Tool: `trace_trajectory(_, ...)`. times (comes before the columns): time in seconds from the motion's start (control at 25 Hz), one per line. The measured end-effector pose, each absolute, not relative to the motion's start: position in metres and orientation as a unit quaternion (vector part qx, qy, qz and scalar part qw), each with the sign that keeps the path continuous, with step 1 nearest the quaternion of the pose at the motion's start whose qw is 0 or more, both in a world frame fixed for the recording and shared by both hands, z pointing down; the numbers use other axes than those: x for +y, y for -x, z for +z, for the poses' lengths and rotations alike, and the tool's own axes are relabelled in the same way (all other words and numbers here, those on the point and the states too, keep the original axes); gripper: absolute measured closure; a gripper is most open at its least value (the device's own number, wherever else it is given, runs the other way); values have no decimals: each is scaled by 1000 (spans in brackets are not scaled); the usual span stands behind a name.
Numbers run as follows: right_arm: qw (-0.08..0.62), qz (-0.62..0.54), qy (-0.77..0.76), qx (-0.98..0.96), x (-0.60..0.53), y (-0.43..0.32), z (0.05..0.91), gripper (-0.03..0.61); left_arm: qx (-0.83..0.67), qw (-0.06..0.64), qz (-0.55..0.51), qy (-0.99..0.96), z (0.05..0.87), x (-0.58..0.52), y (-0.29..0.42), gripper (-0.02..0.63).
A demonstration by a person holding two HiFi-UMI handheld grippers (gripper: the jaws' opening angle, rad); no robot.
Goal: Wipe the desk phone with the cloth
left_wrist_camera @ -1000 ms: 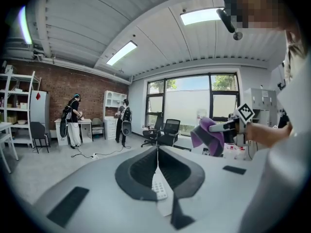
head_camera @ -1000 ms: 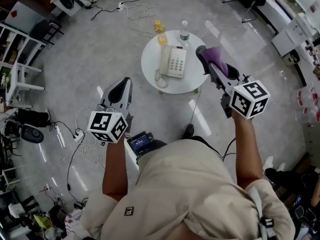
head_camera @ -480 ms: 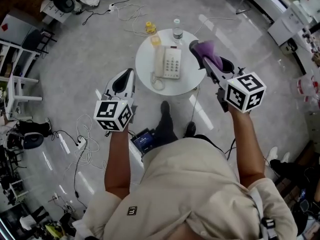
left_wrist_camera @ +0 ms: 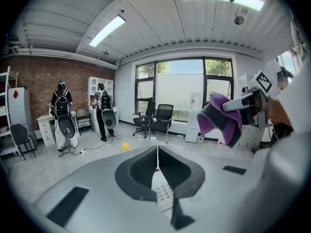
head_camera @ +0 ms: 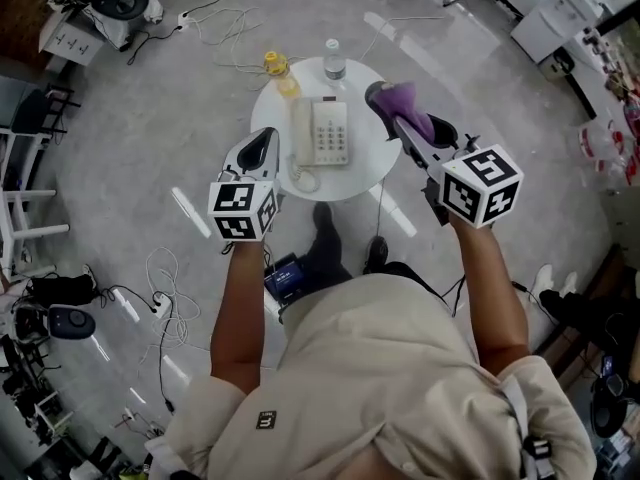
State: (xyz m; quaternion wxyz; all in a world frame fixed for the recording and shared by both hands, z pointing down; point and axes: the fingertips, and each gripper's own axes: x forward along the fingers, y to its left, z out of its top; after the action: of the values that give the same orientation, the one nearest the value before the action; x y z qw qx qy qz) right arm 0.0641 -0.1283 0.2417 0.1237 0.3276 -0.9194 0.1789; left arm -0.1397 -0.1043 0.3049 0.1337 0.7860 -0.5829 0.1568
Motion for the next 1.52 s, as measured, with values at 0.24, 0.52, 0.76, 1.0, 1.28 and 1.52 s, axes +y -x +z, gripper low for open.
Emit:
trace_trajectory(0.24,140,200,-328,-913,-148,-50,272,512,-575,165,175,-782,349,-138,147,604)
trace_trajectory(0.52,154,217,-337,-903,-166,-47,301,512,-567,200,203,-773,408,-165,150,603)
trace_trajectory(0.76,164,238,-348,-892,-179,-51,327,512,-557,231,230,-764,460,-183,148,603)
trace_trajectory(1.0,169,259,-357,-881,-188,-58,356,512,-553,249,265,-750,510,-195,143,601)
trace_trajectory(1.28,172,277,-364,-873,-196,-70,380,512,-549,280,294,-731,556,-203,133,474)
trace_trajectory(1.52,176,286,-365,-868,-199,-64,396,512,-549,299,305,-718,585,-204,131,409)
